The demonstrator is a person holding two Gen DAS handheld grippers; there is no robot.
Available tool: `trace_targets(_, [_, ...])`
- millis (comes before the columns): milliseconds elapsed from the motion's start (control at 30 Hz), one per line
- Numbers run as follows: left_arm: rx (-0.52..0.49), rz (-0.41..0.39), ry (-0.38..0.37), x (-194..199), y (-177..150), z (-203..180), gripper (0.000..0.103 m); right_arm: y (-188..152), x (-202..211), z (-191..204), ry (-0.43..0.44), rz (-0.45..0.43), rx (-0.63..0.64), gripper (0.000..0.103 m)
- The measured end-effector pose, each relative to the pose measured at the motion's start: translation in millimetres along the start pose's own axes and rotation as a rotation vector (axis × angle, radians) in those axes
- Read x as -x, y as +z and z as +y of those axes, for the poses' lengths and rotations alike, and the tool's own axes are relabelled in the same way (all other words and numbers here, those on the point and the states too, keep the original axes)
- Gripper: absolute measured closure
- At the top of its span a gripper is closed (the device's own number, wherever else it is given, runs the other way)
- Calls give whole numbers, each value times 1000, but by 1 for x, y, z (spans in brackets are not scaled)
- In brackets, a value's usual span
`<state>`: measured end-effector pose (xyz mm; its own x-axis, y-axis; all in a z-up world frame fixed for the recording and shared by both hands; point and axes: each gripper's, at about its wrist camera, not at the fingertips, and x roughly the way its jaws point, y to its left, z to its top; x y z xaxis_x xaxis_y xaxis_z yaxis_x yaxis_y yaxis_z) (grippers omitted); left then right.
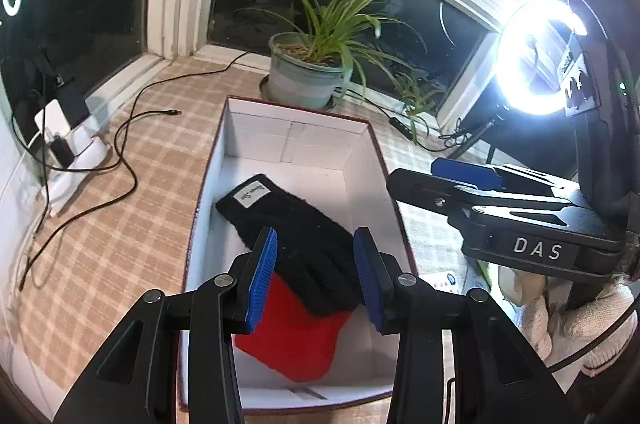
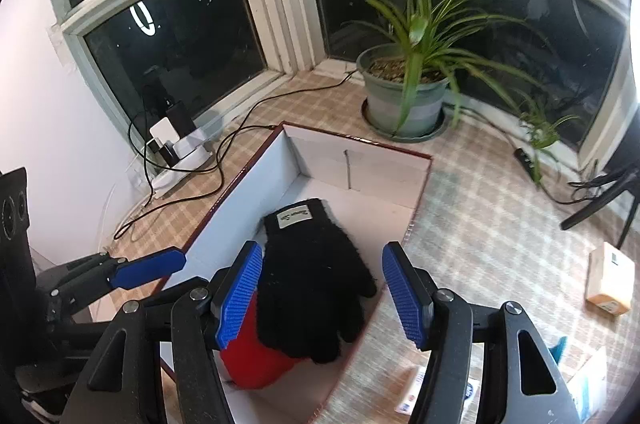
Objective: Organize soft objects
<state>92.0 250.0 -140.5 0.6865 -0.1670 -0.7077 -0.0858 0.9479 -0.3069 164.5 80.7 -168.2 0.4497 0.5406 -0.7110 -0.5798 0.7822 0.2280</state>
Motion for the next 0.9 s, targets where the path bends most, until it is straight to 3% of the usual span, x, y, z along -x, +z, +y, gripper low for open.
trace_targets(467, [-42,-19,-49,14,-8,-42,65,-33,61,-38,-114,-100,-23,44])
trace_targets(900, [-104,25,-125,-4,-25,-116,65,-81,107,-109,-246,-126,-68,44])
